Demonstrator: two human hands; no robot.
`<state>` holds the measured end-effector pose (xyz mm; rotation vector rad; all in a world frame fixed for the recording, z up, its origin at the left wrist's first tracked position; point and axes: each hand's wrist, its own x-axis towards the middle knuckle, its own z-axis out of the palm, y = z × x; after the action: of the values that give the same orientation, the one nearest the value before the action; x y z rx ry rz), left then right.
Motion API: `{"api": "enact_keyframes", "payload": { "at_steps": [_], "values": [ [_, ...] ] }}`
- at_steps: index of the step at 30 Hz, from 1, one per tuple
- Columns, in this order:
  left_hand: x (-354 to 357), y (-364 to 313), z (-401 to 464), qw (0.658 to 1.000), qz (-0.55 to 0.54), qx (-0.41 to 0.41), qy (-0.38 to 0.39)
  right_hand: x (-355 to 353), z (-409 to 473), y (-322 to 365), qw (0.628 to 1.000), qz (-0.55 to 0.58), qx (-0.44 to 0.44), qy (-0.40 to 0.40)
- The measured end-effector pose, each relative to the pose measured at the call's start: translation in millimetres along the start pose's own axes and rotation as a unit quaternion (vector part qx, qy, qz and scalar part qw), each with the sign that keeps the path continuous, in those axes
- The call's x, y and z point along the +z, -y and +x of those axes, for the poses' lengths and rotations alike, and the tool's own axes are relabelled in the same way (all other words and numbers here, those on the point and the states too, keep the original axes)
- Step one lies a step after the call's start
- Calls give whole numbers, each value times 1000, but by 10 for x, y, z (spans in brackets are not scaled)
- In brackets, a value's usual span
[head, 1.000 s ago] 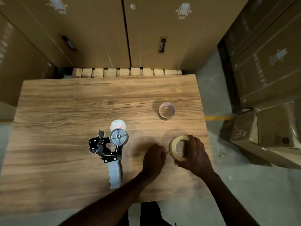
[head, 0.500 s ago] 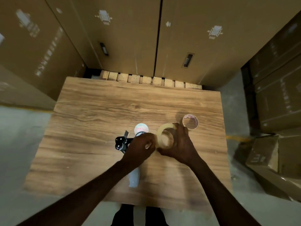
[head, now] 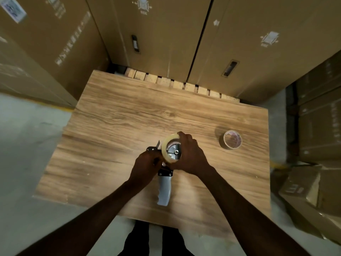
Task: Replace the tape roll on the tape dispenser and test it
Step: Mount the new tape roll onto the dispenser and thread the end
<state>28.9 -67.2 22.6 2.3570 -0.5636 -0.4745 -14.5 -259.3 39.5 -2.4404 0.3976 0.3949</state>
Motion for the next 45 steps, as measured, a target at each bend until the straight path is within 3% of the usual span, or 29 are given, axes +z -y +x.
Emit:
{"api": "enact_keyframes", "payload": {
  "at_steps": [6,17,32,38,42,45],
  "values": [
    [67,-14,-32,999,-38,-38,-7,-43,14,20,999,-32,-2,23],
    [99,3,-22,998,-33,-43,39,-38,40,-35,997,13,15,79],
    [225,-130,128,985,127,-97,68,162,111,-180,993,56,25,100],
    [266,-134,139,984,135,-104,57,234,121,-204,992,72,42,91],
    [248,-49,129,984,146,-75,67,210,-32,-188,998,60,20,5],
    [186,-29,176,976,192,-50,93,226,-319,-35,988,-14,-17,-154]
  ]
}}
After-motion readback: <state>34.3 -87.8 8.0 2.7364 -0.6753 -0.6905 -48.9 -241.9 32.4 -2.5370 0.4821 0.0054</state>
